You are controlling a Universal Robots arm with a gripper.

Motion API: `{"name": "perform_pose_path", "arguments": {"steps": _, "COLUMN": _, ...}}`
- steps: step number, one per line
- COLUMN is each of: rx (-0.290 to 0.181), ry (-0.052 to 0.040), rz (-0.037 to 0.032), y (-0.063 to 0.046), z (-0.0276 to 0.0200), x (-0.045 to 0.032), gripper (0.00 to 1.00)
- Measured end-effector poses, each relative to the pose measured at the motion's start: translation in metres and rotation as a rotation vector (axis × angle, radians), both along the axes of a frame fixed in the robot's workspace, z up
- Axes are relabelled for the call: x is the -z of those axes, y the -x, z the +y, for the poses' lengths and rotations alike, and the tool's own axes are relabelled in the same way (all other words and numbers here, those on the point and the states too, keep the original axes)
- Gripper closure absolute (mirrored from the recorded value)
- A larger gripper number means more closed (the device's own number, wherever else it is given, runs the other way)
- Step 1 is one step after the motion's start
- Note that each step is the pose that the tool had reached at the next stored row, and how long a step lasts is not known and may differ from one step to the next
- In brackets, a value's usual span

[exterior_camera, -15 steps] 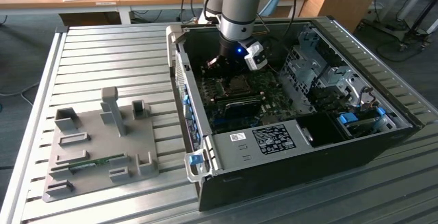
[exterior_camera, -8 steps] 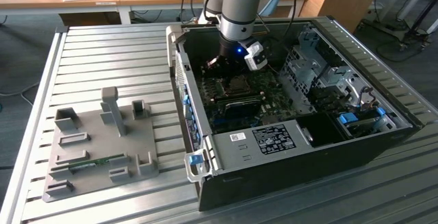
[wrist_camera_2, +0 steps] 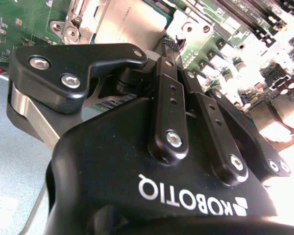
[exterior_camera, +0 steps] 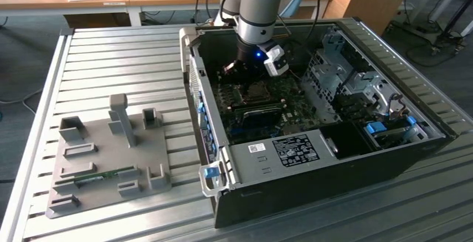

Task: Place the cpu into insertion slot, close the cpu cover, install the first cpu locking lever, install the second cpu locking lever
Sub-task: 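Close the cpu cover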

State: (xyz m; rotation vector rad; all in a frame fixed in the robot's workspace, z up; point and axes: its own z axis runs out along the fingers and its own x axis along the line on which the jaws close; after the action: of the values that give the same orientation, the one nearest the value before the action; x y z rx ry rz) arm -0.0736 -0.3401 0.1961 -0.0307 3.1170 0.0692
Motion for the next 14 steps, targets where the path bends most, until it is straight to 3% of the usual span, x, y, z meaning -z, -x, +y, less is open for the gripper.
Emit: {"name": "perform_pose_path", "arguments": {"steps": 14, "rx": 0.0, "ry": 0.0004, "rz": 0.0003, "y": 0.0001, "z": -0.0002, "x": 0.0002, "gripper": 0.89}}
